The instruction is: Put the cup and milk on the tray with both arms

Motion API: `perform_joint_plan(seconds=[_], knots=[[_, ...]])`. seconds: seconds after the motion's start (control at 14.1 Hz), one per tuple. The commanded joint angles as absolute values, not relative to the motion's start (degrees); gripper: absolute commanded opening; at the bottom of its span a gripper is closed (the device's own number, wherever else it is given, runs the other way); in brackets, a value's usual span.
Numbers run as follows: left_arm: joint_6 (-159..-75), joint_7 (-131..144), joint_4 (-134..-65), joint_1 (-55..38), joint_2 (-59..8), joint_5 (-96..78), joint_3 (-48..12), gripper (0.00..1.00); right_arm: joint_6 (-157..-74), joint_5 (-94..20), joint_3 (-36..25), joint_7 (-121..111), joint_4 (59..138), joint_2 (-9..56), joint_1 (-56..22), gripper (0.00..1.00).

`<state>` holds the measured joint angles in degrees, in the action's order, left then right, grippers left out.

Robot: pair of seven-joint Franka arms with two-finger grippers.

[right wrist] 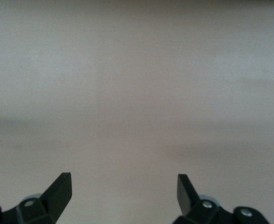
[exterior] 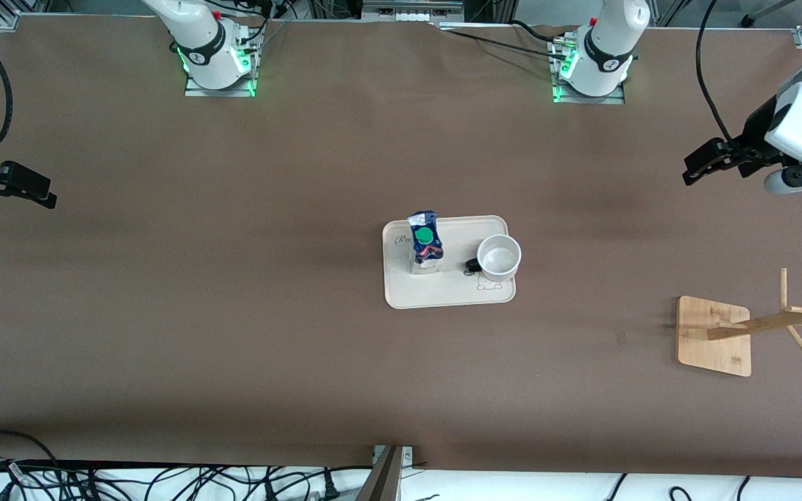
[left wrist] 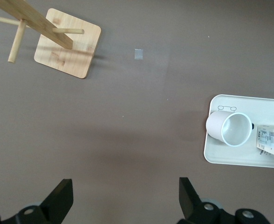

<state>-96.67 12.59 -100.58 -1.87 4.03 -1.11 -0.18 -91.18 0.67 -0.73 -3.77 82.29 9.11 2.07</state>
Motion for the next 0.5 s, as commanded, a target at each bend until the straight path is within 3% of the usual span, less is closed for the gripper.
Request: perform_joint_plan(seconds=[0.0, 0.42], knots=[[-95.3, 12.5, -98.6, -1.4, 3.3, 0.1, -0.3, 1.00, -91.8, 1.8, -0.4, -4.6, 83.7, 7.9, 2.5, 1.00], [-93.8, 12.4, -96.2, -1.4, 1.1, 0.0, -0.7, 1.00, -91.8, 2.0, -0.7, -4.0, 83.7, 8.2, 2.5, 1.00]])
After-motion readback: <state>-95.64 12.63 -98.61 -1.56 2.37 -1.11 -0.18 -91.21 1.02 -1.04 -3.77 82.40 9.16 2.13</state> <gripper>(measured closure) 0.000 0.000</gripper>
